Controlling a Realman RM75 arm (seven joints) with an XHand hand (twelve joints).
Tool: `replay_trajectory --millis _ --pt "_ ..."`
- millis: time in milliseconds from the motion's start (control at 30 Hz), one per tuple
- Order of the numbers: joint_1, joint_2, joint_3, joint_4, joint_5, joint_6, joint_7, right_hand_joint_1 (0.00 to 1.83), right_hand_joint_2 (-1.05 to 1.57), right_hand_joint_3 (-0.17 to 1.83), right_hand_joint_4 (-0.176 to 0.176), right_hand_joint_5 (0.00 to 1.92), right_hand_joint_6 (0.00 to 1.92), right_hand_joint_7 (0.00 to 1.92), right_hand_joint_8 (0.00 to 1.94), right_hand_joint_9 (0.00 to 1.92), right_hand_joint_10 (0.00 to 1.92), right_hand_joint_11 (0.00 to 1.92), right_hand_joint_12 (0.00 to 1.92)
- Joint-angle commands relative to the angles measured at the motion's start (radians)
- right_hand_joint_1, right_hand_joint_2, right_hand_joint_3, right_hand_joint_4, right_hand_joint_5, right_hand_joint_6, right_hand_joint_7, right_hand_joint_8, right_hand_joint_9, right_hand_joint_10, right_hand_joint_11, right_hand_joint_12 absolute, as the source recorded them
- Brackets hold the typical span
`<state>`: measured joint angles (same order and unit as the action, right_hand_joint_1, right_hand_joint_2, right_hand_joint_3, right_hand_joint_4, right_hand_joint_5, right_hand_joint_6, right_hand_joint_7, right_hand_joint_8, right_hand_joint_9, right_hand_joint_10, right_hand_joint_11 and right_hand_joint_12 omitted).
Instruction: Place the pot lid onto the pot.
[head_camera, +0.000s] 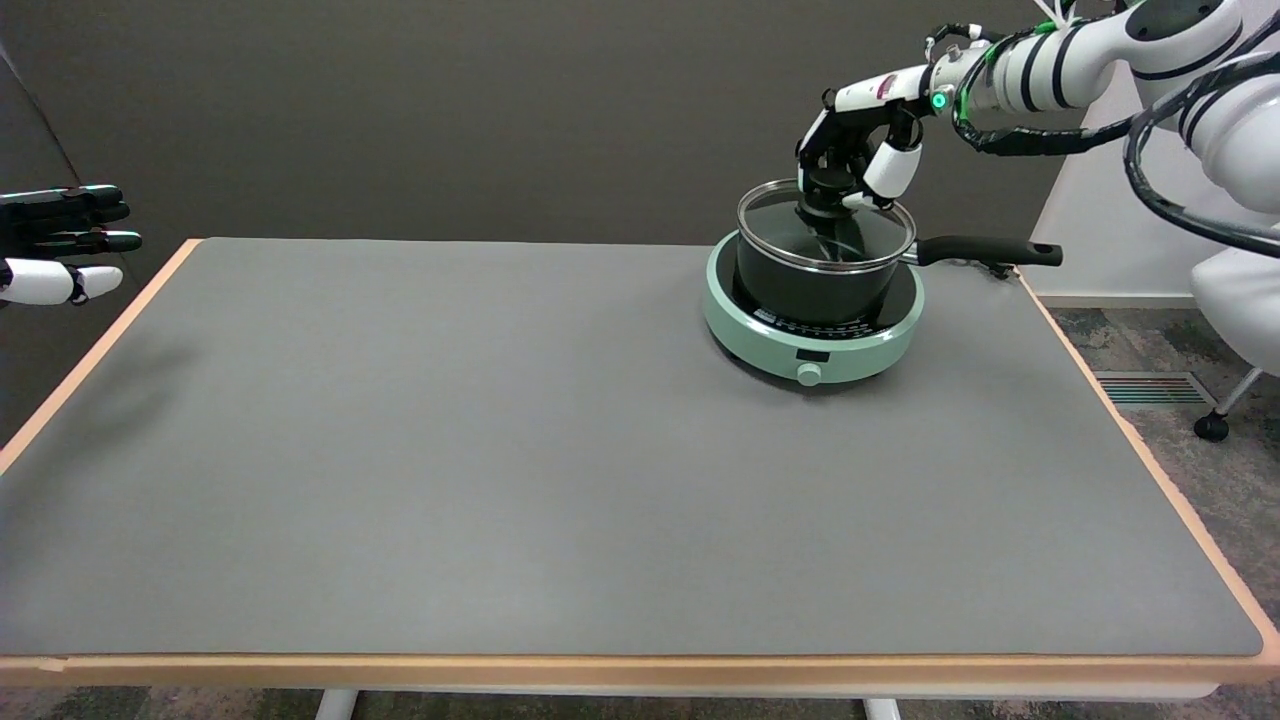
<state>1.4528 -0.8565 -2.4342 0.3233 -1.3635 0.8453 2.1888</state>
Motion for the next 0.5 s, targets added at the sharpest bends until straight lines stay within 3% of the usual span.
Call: replay_trajectory --millis 33,267,333,433,500 --pt "-0.044 0.02 0.05 0.027 -0.007 -0.031 -0.003 1.12 0.64 0.94 0.176 0.71 0.62 0.89 0.53 0.85 1.0 0.57 1.52" --pt "-0.045 0.025 0.052 0.039 -0.007 -0.033 -0.003 1.11 0.64 0.94 0.176 0.71 0.61 0.89 0.52 0.85 1.0 0.54 1.55" --pt "-0.049 0.028 0.052 0.043 -0.005 -0.033 -0.003 1.11 0.63 0.94 0.176 0.7 0.52 0.87 0.46 0.85 0.93 0.47 1.55" --pt "-0.053 0.03 0.052 0.05 -0.001 -0.033 -0.004 1.08 0.61 0.96 0.176 0.65 0.46 0.81 0.36 0.8 0.7 0.47 1.34" --pt "-0.058 0.03 0.056 0.052 -0.001 -0.033 -0.004 1.11 0.59 1.0 0.176 0.63 0.4 0.73 0.22 0.73 0.56 0.51 1.05"
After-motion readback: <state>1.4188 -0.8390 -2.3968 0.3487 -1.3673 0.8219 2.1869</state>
